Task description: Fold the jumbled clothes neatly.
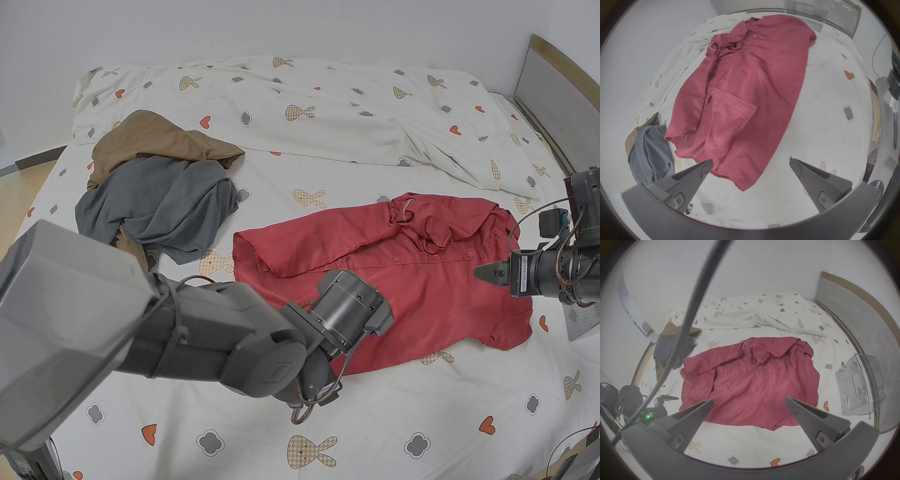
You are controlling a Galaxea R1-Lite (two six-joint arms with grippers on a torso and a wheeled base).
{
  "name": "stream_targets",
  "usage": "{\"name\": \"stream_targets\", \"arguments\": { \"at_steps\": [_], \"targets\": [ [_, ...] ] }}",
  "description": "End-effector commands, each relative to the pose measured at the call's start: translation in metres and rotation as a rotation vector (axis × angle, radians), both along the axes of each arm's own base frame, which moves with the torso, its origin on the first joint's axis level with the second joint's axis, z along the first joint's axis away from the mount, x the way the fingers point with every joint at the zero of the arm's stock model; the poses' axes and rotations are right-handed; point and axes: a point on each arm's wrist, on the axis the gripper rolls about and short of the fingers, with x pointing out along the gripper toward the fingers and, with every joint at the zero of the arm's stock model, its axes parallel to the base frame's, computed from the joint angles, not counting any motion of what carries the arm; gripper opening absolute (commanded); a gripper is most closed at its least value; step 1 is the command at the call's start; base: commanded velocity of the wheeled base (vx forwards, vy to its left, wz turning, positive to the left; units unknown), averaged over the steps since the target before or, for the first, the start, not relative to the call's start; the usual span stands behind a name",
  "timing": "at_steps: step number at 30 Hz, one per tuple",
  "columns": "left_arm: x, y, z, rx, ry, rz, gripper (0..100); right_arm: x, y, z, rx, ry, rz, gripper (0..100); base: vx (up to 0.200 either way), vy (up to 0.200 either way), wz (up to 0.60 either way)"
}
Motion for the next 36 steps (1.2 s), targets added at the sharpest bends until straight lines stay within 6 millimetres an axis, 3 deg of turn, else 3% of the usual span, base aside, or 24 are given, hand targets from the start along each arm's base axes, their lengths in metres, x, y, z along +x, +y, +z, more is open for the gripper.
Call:
{"name": "stream_targets", "arguments": {
  "at_steps": [1, 10, 26, 27, 32, 36],
  "targets": [
    [-0.009, -0.006, -0.011, 0.032, 0.016, -0.022, 100, -0.001, 0.005, -0.002, -0.012, 0.009, 0.024, 100, 0.000, 0.000, 0.00],
    [0.006, -0.017, -0.041, 0.071, 0.047, -0.009, 100, 0.000, 0.007, -0.004, -0.017, 0.017, 0.031, 100, 0.000, 0.000, 0.00],
    [0.045, -0.022, -0.051, 0.045, 0.025, 0.049, 100, 0.000, 0.007, -0.006, -0.020, 0.021, 0.032, 100, 0.000, 0.000, 0.00],
    [0.045, -0.021, -0.052, 0.047, 0.027, 0.051, 0, 0.000, 0.007, -0.006, -0.021, 0.023, 0.032, 100, 0.000, 0.000, 0.00],
    [0.040, -0.015, -0.045, 0.042, 0.031, 0.055, 0, 0.000, 0.007, -0.008, -0.027, 0.031, 0.034, 100, 0.000, 0.000, 0.00],
    [0.027, -0.006, -0.026, 0.023, 0.018, 0.047, 0, -0.007, 0.007, -0.024, -0.073, 0.080, 0.061, 100, 0.000, 0.000, 0.00]
  ]
}}
